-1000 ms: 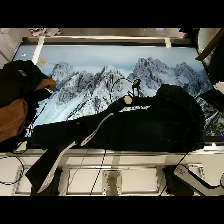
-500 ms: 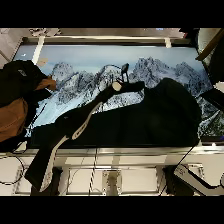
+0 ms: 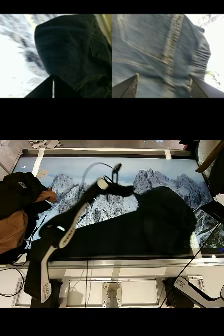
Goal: Fold the clothes and pants, and hang the long-sleeved shirts on hangers.
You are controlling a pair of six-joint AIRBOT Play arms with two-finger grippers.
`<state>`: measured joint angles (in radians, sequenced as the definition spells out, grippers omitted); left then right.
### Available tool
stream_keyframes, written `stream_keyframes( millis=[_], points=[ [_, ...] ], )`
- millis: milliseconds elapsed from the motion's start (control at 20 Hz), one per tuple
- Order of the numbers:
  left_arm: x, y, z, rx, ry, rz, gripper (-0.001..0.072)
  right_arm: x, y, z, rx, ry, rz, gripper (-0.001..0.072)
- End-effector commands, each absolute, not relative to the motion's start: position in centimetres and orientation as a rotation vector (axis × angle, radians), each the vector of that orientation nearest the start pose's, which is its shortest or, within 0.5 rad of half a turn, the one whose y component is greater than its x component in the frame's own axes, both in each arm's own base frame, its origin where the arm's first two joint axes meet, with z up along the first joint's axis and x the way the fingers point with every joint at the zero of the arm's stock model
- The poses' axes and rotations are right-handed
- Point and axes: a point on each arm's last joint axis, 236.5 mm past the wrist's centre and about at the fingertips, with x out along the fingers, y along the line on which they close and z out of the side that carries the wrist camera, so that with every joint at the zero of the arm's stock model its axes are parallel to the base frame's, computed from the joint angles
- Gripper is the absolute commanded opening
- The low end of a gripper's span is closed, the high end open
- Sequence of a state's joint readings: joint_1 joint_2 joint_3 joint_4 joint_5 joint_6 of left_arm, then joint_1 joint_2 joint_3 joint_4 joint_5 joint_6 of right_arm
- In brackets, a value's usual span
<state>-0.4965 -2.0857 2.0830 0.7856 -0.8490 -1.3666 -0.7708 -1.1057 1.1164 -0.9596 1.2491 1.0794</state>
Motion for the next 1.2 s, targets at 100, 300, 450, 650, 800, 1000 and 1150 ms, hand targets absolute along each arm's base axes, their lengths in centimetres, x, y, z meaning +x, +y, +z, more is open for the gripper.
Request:
stream_keyframes(
  millis=[100,300,450,650,800,1000,1150],
  points=[
    [50.7,-29.0,11.4,0.025,0.889,-0.613,0.0015,33.0,-14.1,8.5,0.485,0.964,-0.021,0.0668],
    [43.8,-32.3,12.5,0.070,1.007,-0.747,0.0017,32.4,-13.1,8.3,0.503,0.998,0.013,0.0668],
    [39.4,-38.6,5.2,0.145,1.121,-0.839,0.0017,32.0,-12.7,8.2,0.510,1.016,0.028,0.0668],
    [30.9,-49.1,-2.7,0.082,1.252,-1.061,0.0018,31.9,-12.8,8.1,0.506,1.020,0.024,0.0669],
    [31.3,-52.1,0.0,0.010,1.120,-1.135,0.0592,31.8,-12.9,8.0,0.498,1.025,0.021,0.0669],
    [39.4,-46.1,7.7,-0.095,0.954,-1.019,0.0657,31.8,-12.9,8.0,0.498,1.024,0.021,0.0670],
    [46.1,-37.6,10.0,-0.159,0.921,-0.817,0.0657,31.9,-12.9,8.1,0.500,1.023,0.023,0.0669]
  ],
)
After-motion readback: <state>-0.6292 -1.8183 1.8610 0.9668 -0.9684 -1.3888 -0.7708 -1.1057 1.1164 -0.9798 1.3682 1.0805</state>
